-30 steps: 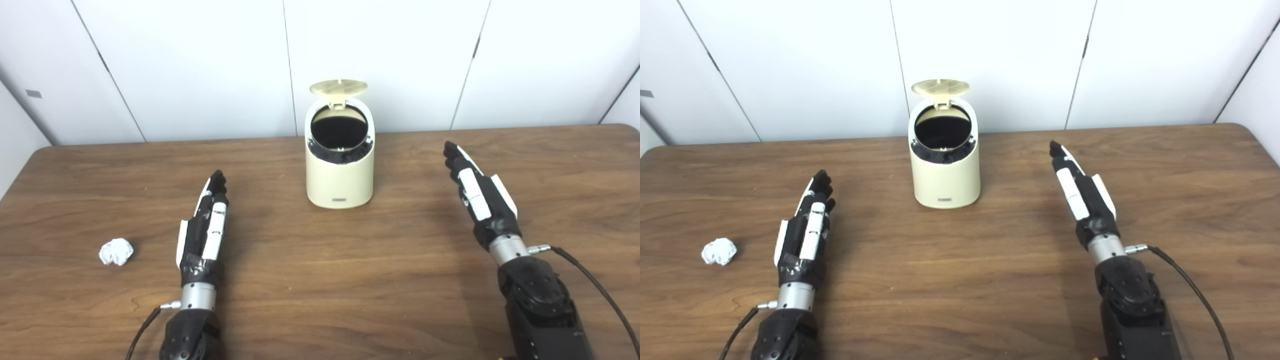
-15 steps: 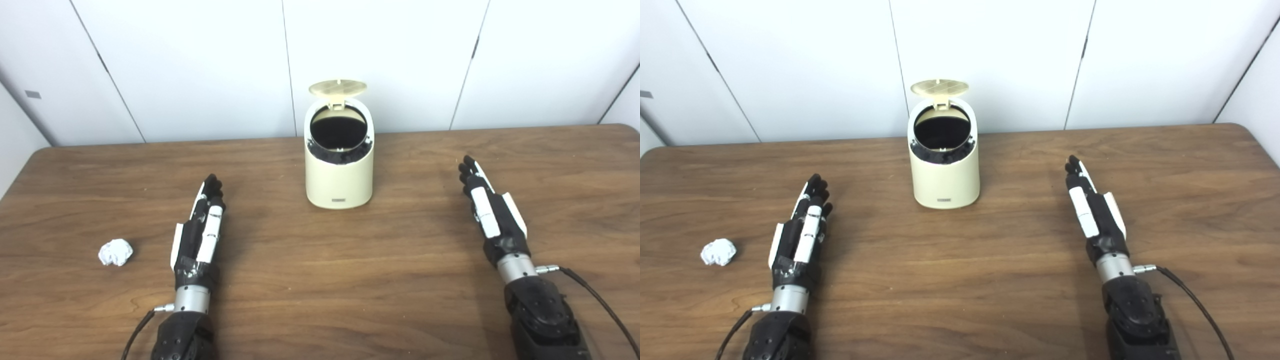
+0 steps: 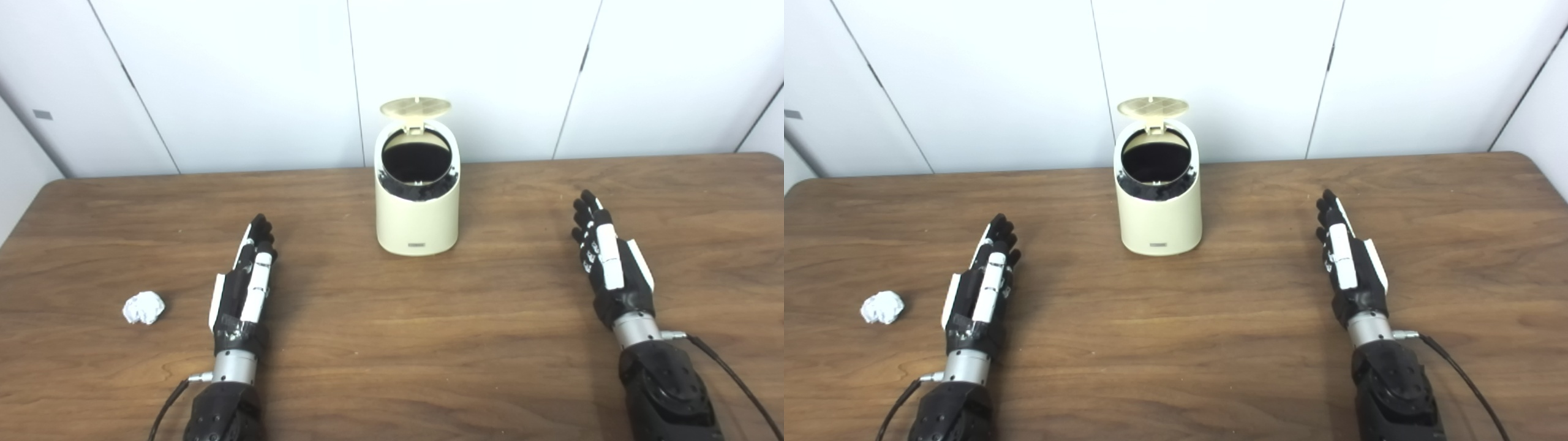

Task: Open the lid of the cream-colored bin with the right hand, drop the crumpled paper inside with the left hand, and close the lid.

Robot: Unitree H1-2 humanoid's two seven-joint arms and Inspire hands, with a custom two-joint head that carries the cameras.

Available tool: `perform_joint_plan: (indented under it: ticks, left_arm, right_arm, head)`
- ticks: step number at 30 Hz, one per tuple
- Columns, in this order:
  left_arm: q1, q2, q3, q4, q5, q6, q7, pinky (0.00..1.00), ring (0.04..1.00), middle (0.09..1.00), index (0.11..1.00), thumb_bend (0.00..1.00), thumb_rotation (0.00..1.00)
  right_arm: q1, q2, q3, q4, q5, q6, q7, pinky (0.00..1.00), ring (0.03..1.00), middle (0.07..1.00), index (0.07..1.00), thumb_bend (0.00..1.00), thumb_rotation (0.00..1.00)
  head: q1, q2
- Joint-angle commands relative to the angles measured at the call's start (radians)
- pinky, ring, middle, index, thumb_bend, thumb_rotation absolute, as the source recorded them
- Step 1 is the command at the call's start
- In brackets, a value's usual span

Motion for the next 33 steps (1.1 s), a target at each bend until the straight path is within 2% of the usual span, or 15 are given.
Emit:
perform_joint_plan:
  ticks: [1,6,11,15,18,25,30,33]
  left_arm:
    - [0.024,0.000,0.002,-0.010,0.006,-0.001,0.002,1.00,0.992,0.973,0.981,0.32,0.68]
    - [0.027,-0.008,-0.009,-0.004,0.024,-0.011,0.004,1.00,0.993,0.973,0.981,0.31,0.70]
    - [0.026,-0.025,-0.018,0.017,0.058,-0.037,0.019,1.00,0.980,0.961,0.969,0.33,0.66]
    - [0.020,-0.039,-0.015,0.044,0.057,-0.064,0.019,1.00,0.982,0.958,0.960,0.33,0.64]
    - [0.017,-0.041,-0.015,0.062,0.062,-0.079,0.019,1.00,0.987,0.960,0.958,0.34,0.65]
    - [0.016,-0.042,-0.015,0.074,0.076,-0.090,0.024,1.00,0.983,0.956,0.956,0.36,0.65]
    - [0.022,-0.037,-0.019,0.057,0.103,-0.061,0.035,0.98,0.965,0.944,0.955,0.39,0.56]
    - [0.024,-0.030,-0.023,0.025,0.113,-0.029,0.038,0.93,0.956,0.950,0.966,0.39,0.40]
  right_arm:
    - [-0.022,-0.017,-0.007,-0.004,0.014,-0.020,0.010,1.00,1.000,0.990,0.995,0.57,0.98]
    - [-0.020,-0.025,-0.014,-0.003,0.022,-0.007,0.008,1.00,1.000,0.989,0.990,0.57,0.98]
    - [-0.030,-0.044,-0.017,0.043,0.039,-0.038,0.034,1.00,1.000,1.000,0.999,0.56,0.98]
    - [-0.035,-0.049,-0.015,0.038,0.046,-0.019,0.035,1.00,1.000,0.997,0.998,0.56,0.98]
    - [-0.037,-0.048,-0.011,0.017,0.041,0.003,0.025,1.00,1.000,0.993,0.994,0.55,1.00]
    - [-0.023,-0.026,-0.013,-0.062,0.053,0.070,0.005,1.00,0.999,0.987,0.992,0.55,1.00]
    - [-0.011,-0.011,-0.015,-0.089,0.057,0.083,0.000,1.00,1.000,0.989,0.994,0.51,1.00]
    - [-0.004,-0.008,-0.013,-0.098,0.055,0.087,0.000,1.00,1.000,0.998,0.999,0.52,1.00]
  head:
    - [0.017,-0.003]
    - [0.104,-0.022]
    - [0.182,-0.053]
    - [0.205,-0.066]
    - [0.219,-0.078]
    - [0.207,-0.093]
    - [0.189,-0.099]
    - [0.187,-0.097]
